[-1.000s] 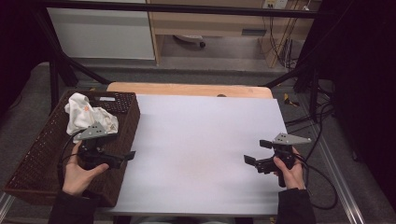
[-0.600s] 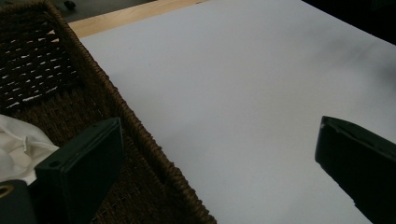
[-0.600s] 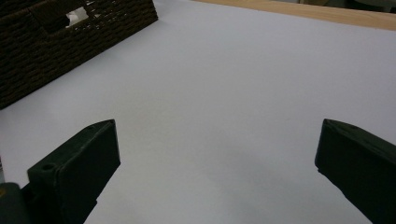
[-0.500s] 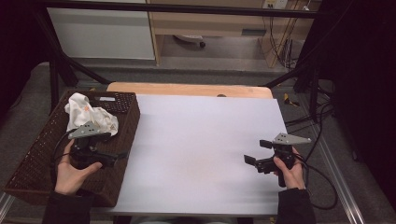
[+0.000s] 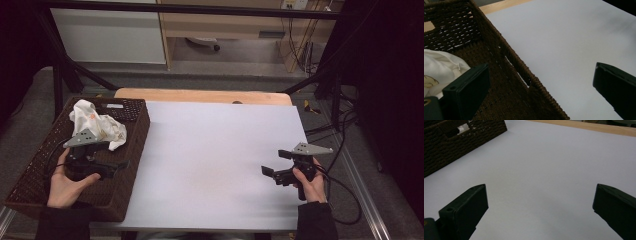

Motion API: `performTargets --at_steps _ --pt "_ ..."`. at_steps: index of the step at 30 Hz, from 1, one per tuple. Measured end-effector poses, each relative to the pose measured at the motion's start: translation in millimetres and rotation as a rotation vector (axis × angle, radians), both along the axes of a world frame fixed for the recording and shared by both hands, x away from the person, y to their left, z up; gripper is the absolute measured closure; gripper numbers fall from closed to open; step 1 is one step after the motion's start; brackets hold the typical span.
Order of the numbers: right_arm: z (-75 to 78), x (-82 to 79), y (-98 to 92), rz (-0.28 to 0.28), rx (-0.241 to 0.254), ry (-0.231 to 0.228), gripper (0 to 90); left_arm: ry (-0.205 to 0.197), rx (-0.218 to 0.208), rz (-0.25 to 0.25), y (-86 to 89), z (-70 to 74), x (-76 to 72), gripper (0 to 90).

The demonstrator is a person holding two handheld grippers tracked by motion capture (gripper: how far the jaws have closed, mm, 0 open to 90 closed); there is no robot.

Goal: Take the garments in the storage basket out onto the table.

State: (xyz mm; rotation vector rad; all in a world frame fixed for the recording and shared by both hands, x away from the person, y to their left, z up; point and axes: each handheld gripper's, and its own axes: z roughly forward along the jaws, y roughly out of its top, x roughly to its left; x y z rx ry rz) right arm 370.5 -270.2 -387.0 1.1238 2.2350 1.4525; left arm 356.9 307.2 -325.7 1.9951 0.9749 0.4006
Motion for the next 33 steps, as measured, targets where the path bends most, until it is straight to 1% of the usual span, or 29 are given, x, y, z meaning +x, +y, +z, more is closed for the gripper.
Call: performTargets --at_steps 3,12,18,21,25,26,28,33 --pt "-0.2 0.0 0.3 -0.001 -0.001 0.0 0.7 0.001 0.003 0.005 3.1 1.7 -0.9 1.2" --pt "-0.7 0.0 0.6 -0.004 -0.003 0.002 0.7 -0.02 0.009 0.039 13.8 14.1 -3.9 1.2" --pt "-1.1 0.2 1.3 -0.004 -0.007 0.002 0.7 -0.016 0.014 0.044 19.9 16.1 -4.1 1.2" --pt "-1.4 0.3 1.7 -0.002 -0.01 0.005 0.7 -0.01 0.034 0.057 22.4 16.2 -2.8 1.2" --pt "-1.7 0.4 2.1 -0.001 -0.012 0.005 0.7 0.004 0.036 0.052 23.9 16.6 -0.9 1.2" --pt "-1.3 0.3 1.8 -0.003 -0.011 0.005 0.7 0.003 0.05 0.061 25.2 17.7 0.0 1.2" --pt "-1.3 0.3 1.7 -0.002 -0.011 0.004 0.7 0.009 0.055 0.072 26.6 18.9 2.0 1.2" --pt "-1.7 0.6 2.1 0.0 -0.013 0.004 0.7 0.018 0.091 0.092 31.0 27.0 8.1 1.2"
